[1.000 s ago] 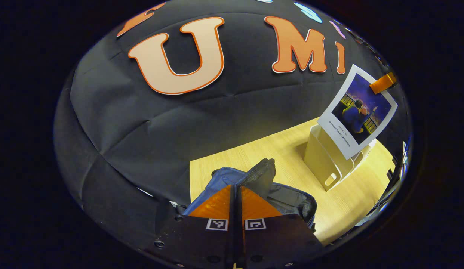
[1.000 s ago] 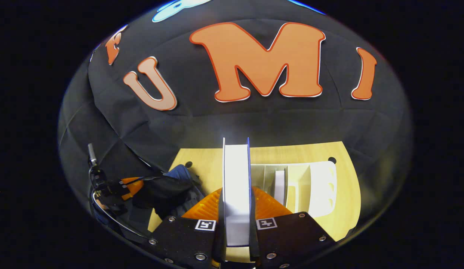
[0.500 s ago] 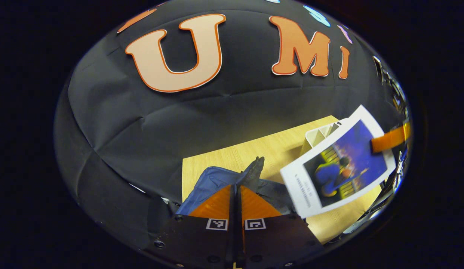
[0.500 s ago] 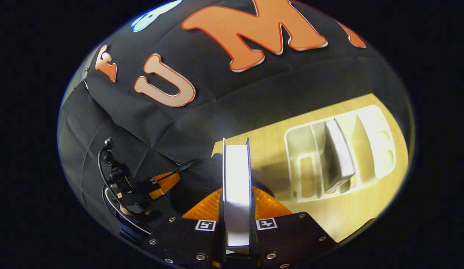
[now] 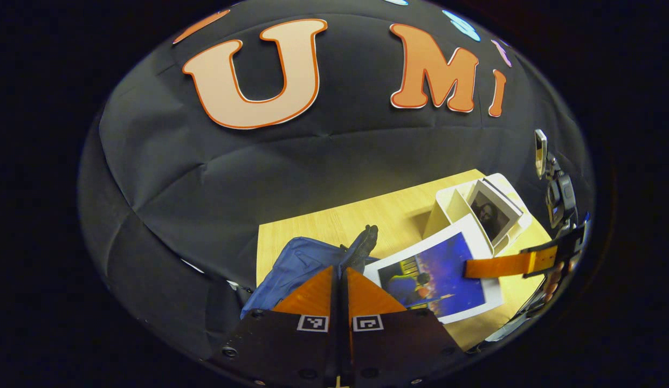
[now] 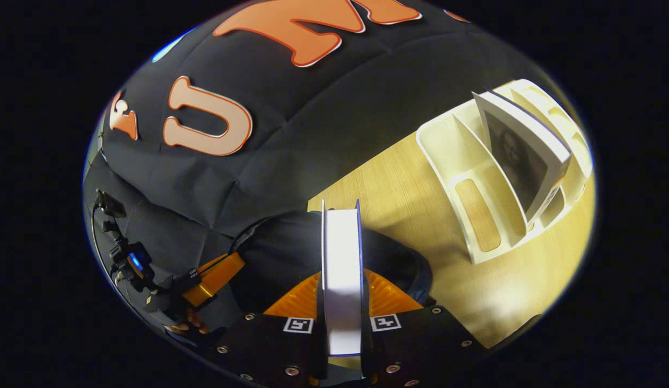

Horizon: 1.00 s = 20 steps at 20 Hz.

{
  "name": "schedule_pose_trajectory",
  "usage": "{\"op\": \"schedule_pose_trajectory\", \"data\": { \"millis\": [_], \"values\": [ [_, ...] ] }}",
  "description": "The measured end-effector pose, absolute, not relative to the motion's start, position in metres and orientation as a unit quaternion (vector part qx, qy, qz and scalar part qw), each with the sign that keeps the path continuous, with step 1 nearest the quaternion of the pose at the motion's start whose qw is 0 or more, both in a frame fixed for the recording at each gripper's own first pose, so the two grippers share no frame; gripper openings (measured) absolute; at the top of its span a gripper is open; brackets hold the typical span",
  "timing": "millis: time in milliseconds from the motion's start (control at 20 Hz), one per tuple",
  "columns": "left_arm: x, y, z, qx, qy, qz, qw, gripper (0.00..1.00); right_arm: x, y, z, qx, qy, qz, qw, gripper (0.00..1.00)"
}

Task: Open the schoolbag, grab two books from the bookshelf and put them into the schoolbag.

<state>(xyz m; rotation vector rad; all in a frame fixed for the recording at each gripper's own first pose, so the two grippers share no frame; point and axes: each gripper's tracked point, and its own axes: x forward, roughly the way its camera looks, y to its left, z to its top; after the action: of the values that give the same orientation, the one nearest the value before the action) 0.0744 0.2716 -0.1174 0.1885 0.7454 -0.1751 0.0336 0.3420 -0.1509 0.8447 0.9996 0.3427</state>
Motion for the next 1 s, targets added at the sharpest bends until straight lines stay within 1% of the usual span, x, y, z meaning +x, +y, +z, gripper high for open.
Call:
{"op": "schedule_pose_trajectory", "data": {
  "millis": [300,500,750,800,1000],
  "values": [
    [0.071,0.26,-0.119,0.081,0.366,-0.105,0.921,0.02,0.029,0.386,-0.182,0.455,0.462,0.128,0.75,0.23],
    [0.066,0.25,-0.122,0.08,0.371,-0.127,0.916,0.02,0.029,0.413,-0.203,0.47,0.468,0.123,0.738,0.23],
    [0.06,0.237,-0.125,0.067,0.372,-0.151,0.913,0.02,0.028,0.456,-0.225,0.469,0.479,0.129,0.731,0.23],
    [0.06,0.236,-0.126,0.068,0.371,-0.156,0.913,0.01,0.028,0.463,-0.23,0.471,0.48,0.128,0.729,0.23],
    [0.051,0.227,-0.13,0.058,0.374,-0.169,0.91,0.01,0.04,0.477,-0.237,0.485,0.465,0.124,0.73,0.23]
  ]
}}
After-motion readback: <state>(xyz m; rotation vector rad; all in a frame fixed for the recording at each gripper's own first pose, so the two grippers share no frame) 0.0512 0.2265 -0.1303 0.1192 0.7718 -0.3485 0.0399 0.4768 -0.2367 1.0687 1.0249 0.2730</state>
